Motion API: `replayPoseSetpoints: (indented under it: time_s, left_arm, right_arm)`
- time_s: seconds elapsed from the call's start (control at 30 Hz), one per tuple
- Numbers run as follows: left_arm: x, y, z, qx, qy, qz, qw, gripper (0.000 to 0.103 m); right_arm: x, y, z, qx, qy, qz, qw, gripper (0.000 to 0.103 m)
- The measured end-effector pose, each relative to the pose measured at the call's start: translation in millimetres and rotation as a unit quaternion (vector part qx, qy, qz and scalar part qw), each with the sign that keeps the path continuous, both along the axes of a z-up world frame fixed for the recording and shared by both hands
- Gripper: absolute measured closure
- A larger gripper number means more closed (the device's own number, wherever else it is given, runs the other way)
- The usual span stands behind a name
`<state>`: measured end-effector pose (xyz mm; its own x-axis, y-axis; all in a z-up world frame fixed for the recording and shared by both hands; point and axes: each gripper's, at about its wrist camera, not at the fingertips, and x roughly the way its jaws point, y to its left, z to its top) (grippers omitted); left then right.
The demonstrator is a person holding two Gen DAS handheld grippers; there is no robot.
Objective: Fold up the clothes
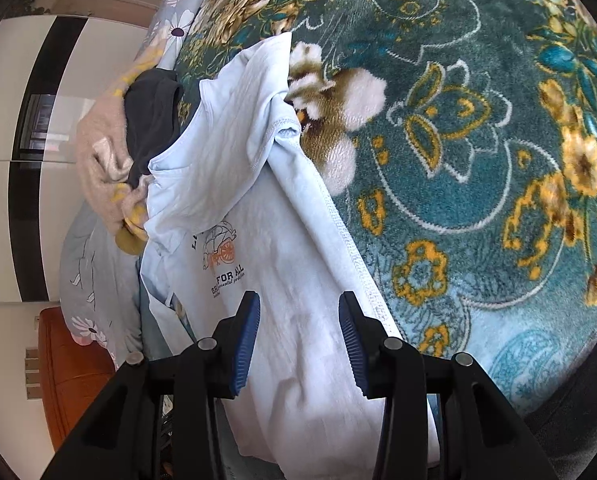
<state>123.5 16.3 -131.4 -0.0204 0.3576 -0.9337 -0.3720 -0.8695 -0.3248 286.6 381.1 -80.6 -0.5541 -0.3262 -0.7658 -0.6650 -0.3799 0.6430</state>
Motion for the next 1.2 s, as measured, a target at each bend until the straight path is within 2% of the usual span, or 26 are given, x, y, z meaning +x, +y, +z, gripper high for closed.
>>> replayPoseSetpoints:
  time_s: [0.03,0.1,0.17,0.23,0.3,0.37,0.47,0.53,0.57,0.63,0.73,0.9,1.0,1.2]
  left_arm:
    - [-0.8,-1.4,0.0,-0.002,0.001,0.007,1.0000,0.052]
    - [-2.1,-4.6,0.0,-0.011,0.004,0.020,0.9997,0.067]
    - [-4.0,-11.8,2.5,-0.006,0.001,0.035,0.9994,0.091]
    - [-6.4,-19.5,9.4,0.001,0.003,0.046,0.9989,0.098]
    - [-10.9,-27.2,28.5,0.013,0.020,0.053,0.9983,0.099]
    - [-22.4,-37.9,62.2,0.059,0.038,0.073,0.9948,0.099]
    - [-47.9,-50.0,135.8,0.152,0.088,0.092,0.9801,0.100]
    - [-66.6,-50.1,187.4,0.199,0.128,0.084,0.9680,0.100]
    - [-75.7,-46.9,211.6,0.212,0.148,0.075,0.9631,0.100]
    - [-104.2,-36.5,252.4,0.215,0.179,0.054,0.9586,0.100]
    - [-120.6,5.7,283.1,0.232,0.191,0.012,0.9537,0.100]
    - [-122.1,108.0,281.8,0.237,0.167,-0.075,0.9542,0.099]
    - [-115.7,173.1,263.7,0.223,0.132,-0.129,0.9571,0.099]
    - [-99.7,296.8,205.4,0.181,0.067,-0.229,0.9541,0.099]
  right_arm:
    - [2.8,-1.0,0.6,-0.002,0.002,-0.003,1.000,0.061]
    - [8.0,-3.3,1.5,-0.006,0.005,-0.008,1.000,0.061]
    - [10.2,-8.8,-0.6,-0.015,0.006,-0.006,1.000,0.061]
    - [11.7,-14.1,-1.9,-0.016,0.006,0.002,1.000,0.061]
    - [12.6,-17.3,-3.3,-0.018,0.005,0.007,1.000,0.061]
    - [14.7,-16.1,-3.5,-0.020,0.009,0.003,1.000,0.061]
    - [17.7,-14.1,-4.2,-0.023,0.014,-0.003,1.000,0.061]
    - [20.0,-12.4,-6.0,-0.027,0.017,-0.006,0.999,0.061]
    - [20.7,-11.7,-7.4,-0.029,0.019,-0.008,0.999,0.061]
    - [22.4,-9.4,-10.4,-0.035,0.021,-0.013,0.999,0.061]
    - [25.7,-3.5,-14.1,-0.041,0.025,-0.022,0.999,0.061]
    - [32.2,7.0,-18.6,-0.048,0.032,-0.038,0.998,0.061]
    - [36.0,12.8,-22.3,-0.051,0.033,-0.045,0.997,0.061]
    - [41.4,24.3,-30.7,-0.056,0.035,-0.054,0.996,0.061]
